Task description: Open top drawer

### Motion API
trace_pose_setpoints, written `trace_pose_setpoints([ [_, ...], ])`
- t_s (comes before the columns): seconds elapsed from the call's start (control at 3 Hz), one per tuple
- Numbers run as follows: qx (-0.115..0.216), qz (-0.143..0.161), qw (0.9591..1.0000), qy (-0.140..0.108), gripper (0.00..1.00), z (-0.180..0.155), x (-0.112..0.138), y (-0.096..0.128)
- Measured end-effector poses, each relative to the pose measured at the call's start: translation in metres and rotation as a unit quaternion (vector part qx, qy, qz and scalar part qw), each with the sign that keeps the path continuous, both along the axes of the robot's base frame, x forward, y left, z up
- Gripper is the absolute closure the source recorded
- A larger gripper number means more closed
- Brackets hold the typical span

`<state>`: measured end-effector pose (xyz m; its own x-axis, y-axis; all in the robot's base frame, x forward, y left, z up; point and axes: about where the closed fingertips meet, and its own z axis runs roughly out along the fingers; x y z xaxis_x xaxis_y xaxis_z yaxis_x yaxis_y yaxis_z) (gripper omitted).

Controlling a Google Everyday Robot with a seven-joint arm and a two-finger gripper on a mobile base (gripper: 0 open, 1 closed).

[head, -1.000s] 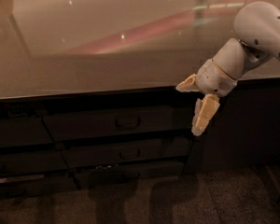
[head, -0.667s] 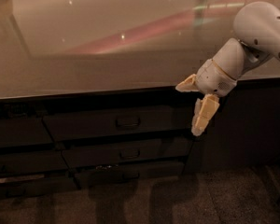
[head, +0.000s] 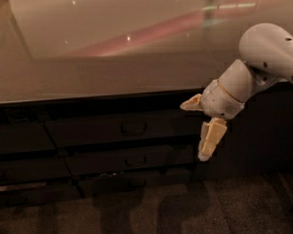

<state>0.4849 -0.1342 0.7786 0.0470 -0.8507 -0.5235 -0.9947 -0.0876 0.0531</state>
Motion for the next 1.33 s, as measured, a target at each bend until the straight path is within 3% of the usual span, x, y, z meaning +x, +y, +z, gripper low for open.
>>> trace_pose_setpoints([
  [0.67, -0.047, -0.014, 0.9988, -0.003, 0.0, 0.0, 0.003, 0.005],
  [1.33, -0.052, -0.016, 0.9985, 0.01, 0.0, -0.013, 0.008, 0.006],
])
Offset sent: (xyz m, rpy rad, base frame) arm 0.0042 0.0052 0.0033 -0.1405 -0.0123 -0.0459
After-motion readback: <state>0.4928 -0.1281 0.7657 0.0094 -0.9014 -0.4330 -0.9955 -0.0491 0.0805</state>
